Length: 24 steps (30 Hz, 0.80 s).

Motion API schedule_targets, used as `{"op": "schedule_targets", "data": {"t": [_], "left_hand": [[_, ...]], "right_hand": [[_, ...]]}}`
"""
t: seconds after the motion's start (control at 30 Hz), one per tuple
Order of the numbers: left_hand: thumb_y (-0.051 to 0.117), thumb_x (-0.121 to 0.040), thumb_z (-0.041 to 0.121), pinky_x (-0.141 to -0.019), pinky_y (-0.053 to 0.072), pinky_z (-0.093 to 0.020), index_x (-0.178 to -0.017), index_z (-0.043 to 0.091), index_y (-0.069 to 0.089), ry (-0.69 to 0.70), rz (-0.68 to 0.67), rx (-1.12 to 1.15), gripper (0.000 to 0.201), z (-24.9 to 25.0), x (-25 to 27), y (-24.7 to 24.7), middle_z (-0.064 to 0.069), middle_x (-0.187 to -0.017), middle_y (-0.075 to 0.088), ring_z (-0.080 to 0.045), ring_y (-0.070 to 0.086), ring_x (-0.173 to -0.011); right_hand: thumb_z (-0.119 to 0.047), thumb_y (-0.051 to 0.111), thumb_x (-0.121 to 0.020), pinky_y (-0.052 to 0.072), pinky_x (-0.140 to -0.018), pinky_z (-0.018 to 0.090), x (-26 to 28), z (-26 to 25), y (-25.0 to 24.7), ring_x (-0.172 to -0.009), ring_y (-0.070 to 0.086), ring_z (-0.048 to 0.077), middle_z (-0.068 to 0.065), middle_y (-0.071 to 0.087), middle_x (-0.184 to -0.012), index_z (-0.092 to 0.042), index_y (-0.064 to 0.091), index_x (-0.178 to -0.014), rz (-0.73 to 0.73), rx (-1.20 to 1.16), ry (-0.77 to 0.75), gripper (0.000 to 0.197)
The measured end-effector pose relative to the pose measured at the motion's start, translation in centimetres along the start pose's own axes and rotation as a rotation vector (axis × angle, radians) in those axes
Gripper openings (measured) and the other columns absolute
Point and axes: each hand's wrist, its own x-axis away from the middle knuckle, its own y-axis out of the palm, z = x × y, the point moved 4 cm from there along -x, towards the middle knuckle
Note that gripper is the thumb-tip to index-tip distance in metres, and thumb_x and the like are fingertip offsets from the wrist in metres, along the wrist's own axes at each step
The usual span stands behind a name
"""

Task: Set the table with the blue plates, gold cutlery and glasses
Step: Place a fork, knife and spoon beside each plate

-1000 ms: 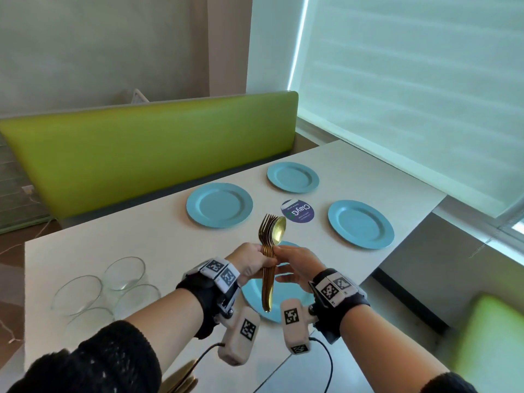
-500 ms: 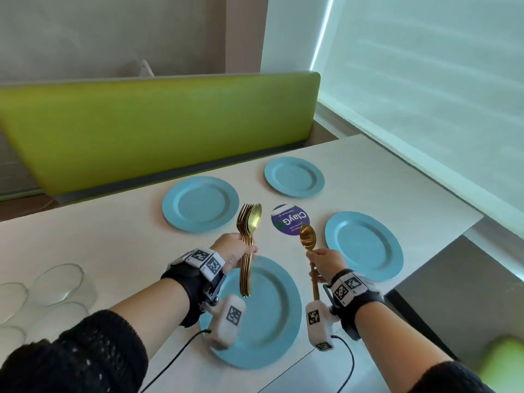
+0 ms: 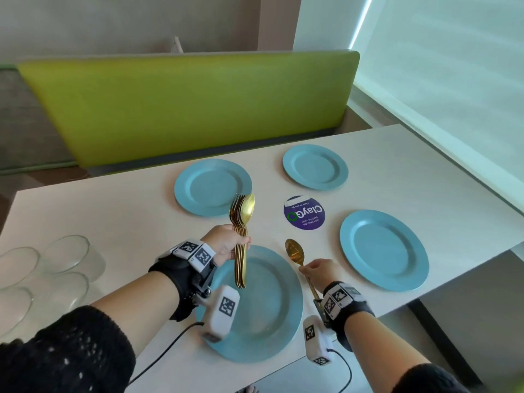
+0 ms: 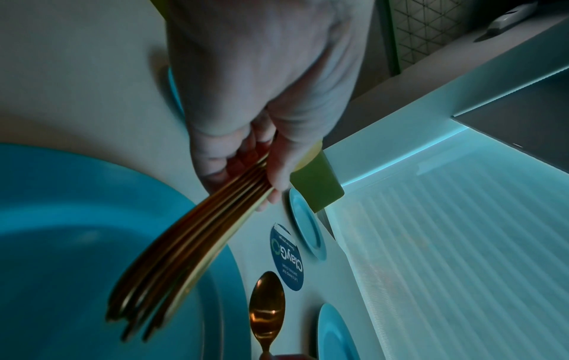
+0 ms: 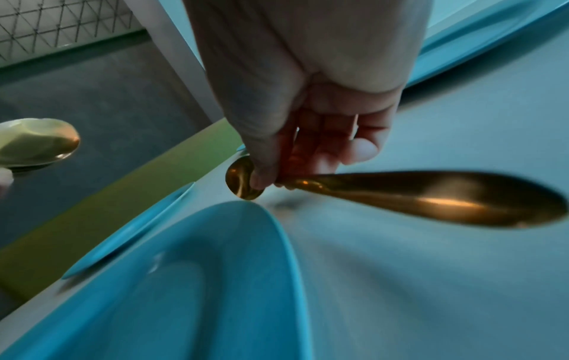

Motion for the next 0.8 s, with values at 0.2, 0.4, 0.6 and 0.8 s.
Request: {"op": "schedule_targets", "data": {"t": [0.2,0.4,0.6,0.8], "left_hand": [[0.049,-0.091,-0.009,-0.059,0.045,-0.026,-0.079,0.007,0.051,0.000,-0.015,0.020,0.020,-0.5,0.2,-0.7,-0.007,-0.079,0.058,-0.017,0.055,-0.069],[0.048,-0.091,-0.009,-0.059,0.045,-0.025,-0.078,0.009,0.050,-0.001,-0.033,0.038,0.022,-0.8,0.2,-1.4,-0.006,-0.078,0.058,-0.016,0.055,-0.069],[0.049,-0.091,-0.008,-0.061,0.046,-0.026,-0.080,0.009,0.050,-0.003,-0.058,0.027,0.021,-1.1,0.3,-1.9,-0.007,-0.079,0.059,-0.016,0.056,-0.071],[0.050,-0.090,-0.009,-0.066,0.048,-0.028,-0.079,0.008,0.052,0.009,-0.090,-0.002,0.020,-0.8,0.5,-2.0,-0.008,-0.078,0.059,-0.017,0.057,-0.071]], "right_hand": [[-0.031,0.062,-0.083,0.050,-0.081,0.030,0.3,-0.7,0.7,-0.096,0.066,0.027,0.006,0.070,-0.086,-0.026,0.053,-0.056,0.074,0.023,0.005,0.029],[-0.032,0.065,-0.081,0.050,-0.081,0.032,0.4,-1.0,1.1,-0.096,0.064,0.030,0.011,0.073,-0.095,-0.022,0.062,-0.070,0.125,-0.014,-0.004,0.014],[-0.030,0.066,-0.081,0.048,-0.079,0.028,0.2,-0.8,1.4,-0.096,0.063,0.028,0.010,0.072,-0.097,-0.022,0.067,-0.073,0.155,-0.058,0.004,0.011],[-0.033,0.061,-0.087,0.042,-0.075,0.024,0.2,-1.1,0.7,-0.098,0.062,0.024,0.007,0.072,-0.104,-0.014,0.072,-0.098,0.191,-0.034,-0.018,0.024]]}}
